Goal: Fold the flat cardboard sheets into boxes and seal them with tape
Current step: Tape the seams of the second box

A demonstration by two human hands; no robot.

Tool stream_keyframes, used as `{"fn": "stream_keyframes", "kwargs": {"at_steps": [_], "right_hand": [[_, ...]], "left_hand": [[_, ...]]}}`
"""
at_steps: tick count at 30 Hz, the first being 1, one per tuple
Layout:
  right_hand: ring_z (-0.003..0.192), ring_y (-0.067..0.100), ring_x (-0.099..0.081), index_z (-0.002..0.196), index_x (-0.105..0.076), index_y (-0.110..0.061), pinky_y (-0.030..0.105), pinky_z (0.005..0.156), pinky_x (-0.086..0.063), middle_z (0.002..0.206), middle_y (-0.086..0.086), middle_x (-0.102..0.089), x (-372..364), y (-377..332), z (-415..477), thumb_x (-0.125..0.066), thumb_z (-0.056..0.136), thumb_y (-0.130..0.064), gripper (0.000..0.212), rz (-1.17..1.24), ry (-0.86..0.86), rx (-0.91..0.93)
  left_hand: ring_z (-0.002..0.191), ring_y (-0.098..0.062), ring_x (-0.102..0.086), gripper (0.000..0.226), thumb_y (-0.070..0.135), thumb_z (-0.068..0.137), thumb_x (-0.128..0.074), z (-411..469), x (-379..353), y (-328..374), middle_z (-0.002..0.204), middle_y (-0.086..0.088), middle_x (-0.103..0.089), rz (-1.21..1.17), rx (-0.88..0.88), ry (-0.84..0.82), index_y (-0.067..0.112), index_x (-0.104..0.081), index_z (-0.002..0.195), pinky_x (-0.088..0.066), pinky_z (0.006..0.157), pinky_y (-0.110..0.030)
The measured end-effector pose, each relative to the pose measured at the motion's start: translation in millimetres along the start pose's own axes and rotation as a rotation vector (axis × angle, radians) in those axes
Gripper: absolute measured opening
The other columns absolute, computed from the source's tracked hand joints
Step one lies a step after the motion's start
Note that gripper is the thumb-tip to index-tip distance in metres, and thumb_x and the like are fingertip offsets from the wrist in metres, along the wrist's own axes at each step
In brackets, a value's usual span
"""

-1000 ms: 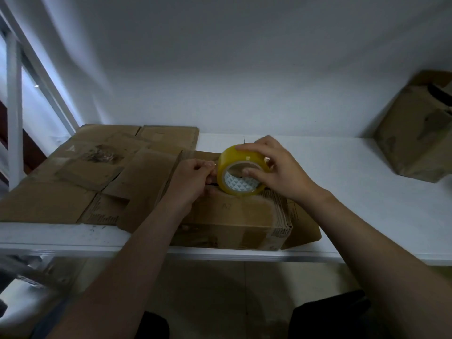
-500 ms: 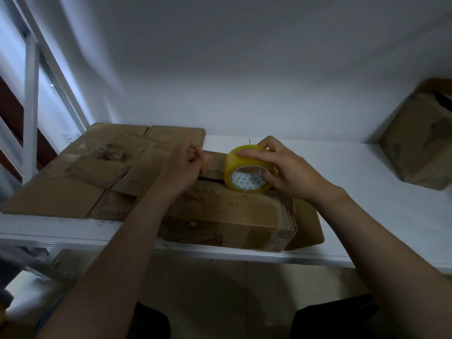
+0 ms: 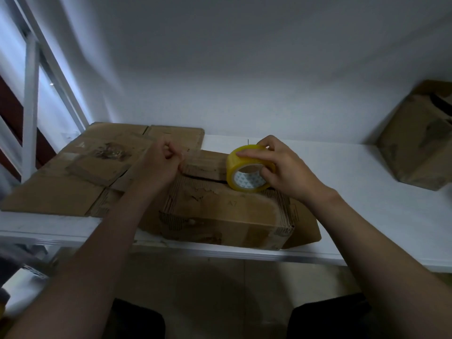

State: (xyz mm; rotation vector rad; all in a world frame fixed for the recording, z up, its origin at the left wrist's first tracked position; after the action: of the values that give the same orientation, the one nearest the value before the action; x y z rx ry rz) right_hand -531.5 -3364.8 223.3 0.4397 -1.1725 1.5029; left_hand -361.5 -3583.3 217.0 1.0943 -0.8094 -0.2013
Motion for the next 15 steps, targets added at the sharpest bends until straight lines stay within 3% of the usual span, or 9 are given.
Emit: {"fn": "stream_keyframes", "kwargs": {"at_steps": [3, 7, 10, 12, 15], "right_hand": [[0.109, 0.013, -0.051, 0.135, -0.06, -0.04, 0.025, 0.083, -0.047, 0.12, -0.001, -0.05, -2.6, 5.0, -6.2, -0.058, 0.088, 0.004, 0.065, 0.147, 0.071, -0.032], [0.113, 0.011, -0.052, 0.138, -0.057, -0.036, 0.038, 0.091, -0.052, 0.117, 0.004, -0.053, -19.7, 8.3, -14.4, -0.06, 0.088, 0.008, 0.066, 0.284, 0.14, -0.084], [0.11, 0.015, -0.05, 0.141, -0.056, -0.036, 0.03, 0.086, -0.049, 0.118, 0.003, -0.047, -13.5, -3.5, -11.2, -0.058, 0.088, 0.002, 0.066, 0.152, 0.104, -0.02], [0.109, 0.019, -0.047, 0.141, -0.055, -0.041, 0.032, 0.082, -0.047, 0.121, 0.002, -0.045, -5.6, -13.0, -7.5, -0.056, 0.088, -0.008, 0.062, -0.033, 0.062, 0.025], [0.112, 0.023, -0.046, 0.138, -0.056, -0.044, 0.037, 0.077, -0.049, 0.123, 0.002, -0.046, -4.0, -13.1, -8.2, -0.058, 0.09, -0.008, 0.061, -0.187, 0.062, 0.009]], "left_hand": [[0.064, -0.011, -0.058, 0.022, 0.019, 0.1, -0.057, -2.1, 7.3, -2.0, 0.072, 0.001, -0.065, 0.062, -0.056, -0.002, 0.028, -0.045, 0.084, -0.038, 0.06, -0.03], [0.063, -0.012, -0.056, 0.016, 0.011, 0.101, -0.054, 0.2, 16.4, -13.0, 0.068, 0.002, -0.062, 0.003, -0.008, -0.013, 0.018, -0.045, 0.09, -0.04, 0.062, -0.027], [0.062, -0.013, -0.055, 0.023, 0.005, 0.099, -0.054, -0.1, 23.0, -22.9, 0.066, 0.001, -0.06, -0.055, -0.003, 0.0, 0.021, -0.043, 0.086, -0.04, 0.064, -0.028], [0.057, -0.006, -0.054, 0.028, 0.003, 0.098, -0.054, -0.7, 29.6, -25.6, 0.064, -0.001, -0.058, -0.082, -0.004, 0.055, 0.023, -0.043, 0.082, -0.039, 0.061, -0.027], [0.05, 0.002, -0.052, 0.024, -0.002, 0.098, -0.053, -0.6, 34.8, -24.1, 0.063, -0.004, -0.055, -0.087, -0.028, 0.089, 0.015, -0.043, 0.084, -0.039, 0.054, -0.011]]}}
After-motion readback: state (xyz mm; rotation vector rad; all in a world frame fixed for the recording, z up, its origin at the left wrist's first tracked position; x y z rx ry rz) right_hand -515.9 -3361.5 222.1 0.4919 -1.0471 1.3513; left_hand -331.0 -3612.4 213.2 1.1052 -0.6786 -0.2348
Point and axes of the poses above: each hand's wrist, its own z-axis towards the middle knuckle, its own x-axis out of the back of the hand, y = z × x, the point moved 4 cm from there along z, towards the middle knuckle
